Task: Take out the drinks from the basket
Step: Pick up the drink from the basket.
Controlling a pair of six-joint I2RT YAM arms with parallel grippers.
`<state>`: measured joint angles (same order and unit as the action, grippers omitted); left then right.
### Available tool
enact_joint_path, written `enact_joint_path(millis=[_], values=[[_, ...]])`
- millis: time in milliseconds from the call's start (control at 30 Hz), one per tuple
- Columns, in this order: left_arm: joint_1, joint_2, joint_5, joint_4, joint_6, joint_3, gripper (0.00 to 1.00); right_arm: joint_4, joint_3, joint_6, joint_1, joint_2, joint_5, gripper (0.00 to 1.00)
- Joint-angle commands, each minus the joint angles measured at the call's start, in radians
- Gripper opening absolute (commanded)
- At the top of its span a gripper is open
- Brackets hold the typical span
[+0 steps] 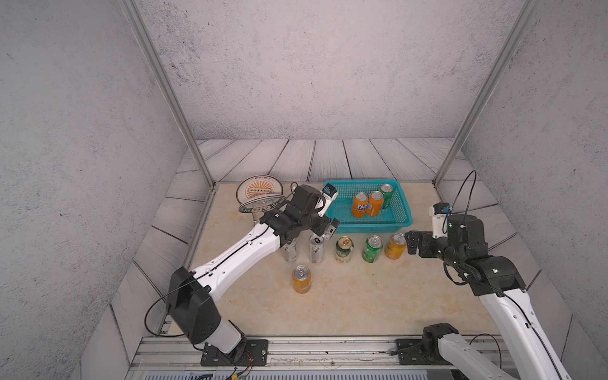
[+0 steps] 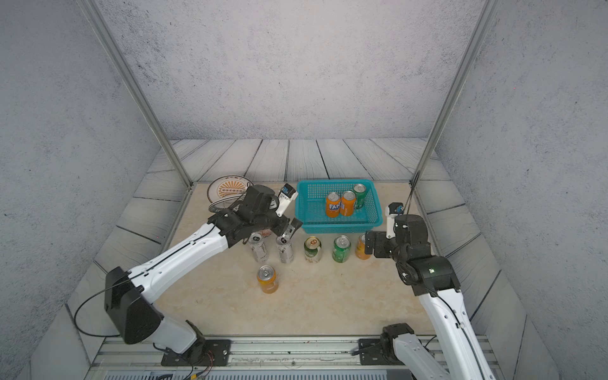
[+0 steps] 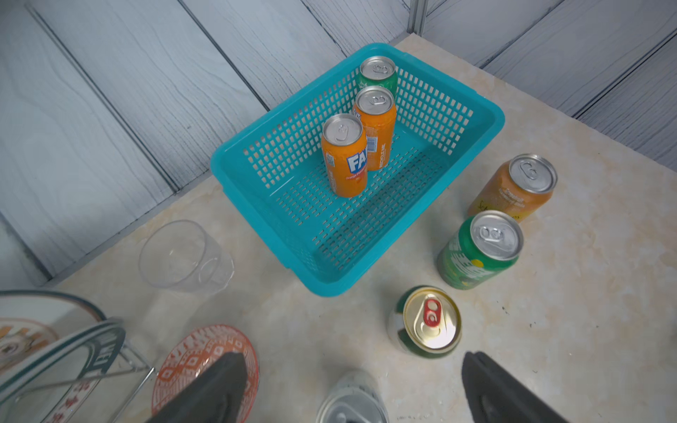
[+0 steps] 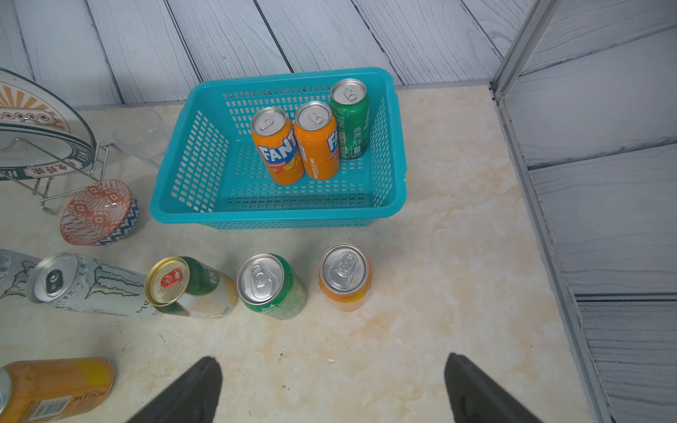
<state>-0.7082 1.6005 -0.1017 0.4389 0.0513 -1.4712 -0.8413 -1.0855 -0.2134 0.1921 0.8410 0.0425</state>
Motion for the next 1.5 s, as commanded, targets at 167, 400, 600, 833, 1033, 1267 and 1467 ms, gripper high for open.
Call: enact_joint_path(millis=[167, 400, 600, 833, 1033, 1267, 1467], values=[[0.029, 0.322, -0.135, 0.056, 0.111, -0.327, 0.99, -0.016, -0.001, -0.019, -0.003, -0.026, -0.024, 0.99], [0.03, 0.553, -0.135, 0.096, 0.153, -0.574, 0.99, -0.026, -0.009, -0.017, -0.002, -0.035, -0.021, 0.99], [0.045, 0.757, -0.153, 0.102, 0.124, -0.791, 0.99, -0.04, -0.019, -0.016, -0.002, -0.045, -0.016, 0.99], [0.049, 0.947, -0.201, 0.067, 0.085, -0.976, 0.99, -0.061, -0.031, -0.003, -0.003, -0.055, 0.004, 1.0], [0.053, 1.011, -0.234, -0.019, 0.067, -0.997, 0.99, -0.085, -0.059, 0.011, -0.003, -0.057, 0.016, 0.99], [0.055, 1.086, -0.233, -0.056, 0.05, -1.052, 0.99, -0.116, -0.082, 0.03, -0.003, -0.064, 0.036, 1.0], [0.055, 1.119, -0.257, -0.136, 0.031, -1.063, 1.0, -0.126, -0.093, 0.04, -0.002, -0.06, 0.04, 1.0]])
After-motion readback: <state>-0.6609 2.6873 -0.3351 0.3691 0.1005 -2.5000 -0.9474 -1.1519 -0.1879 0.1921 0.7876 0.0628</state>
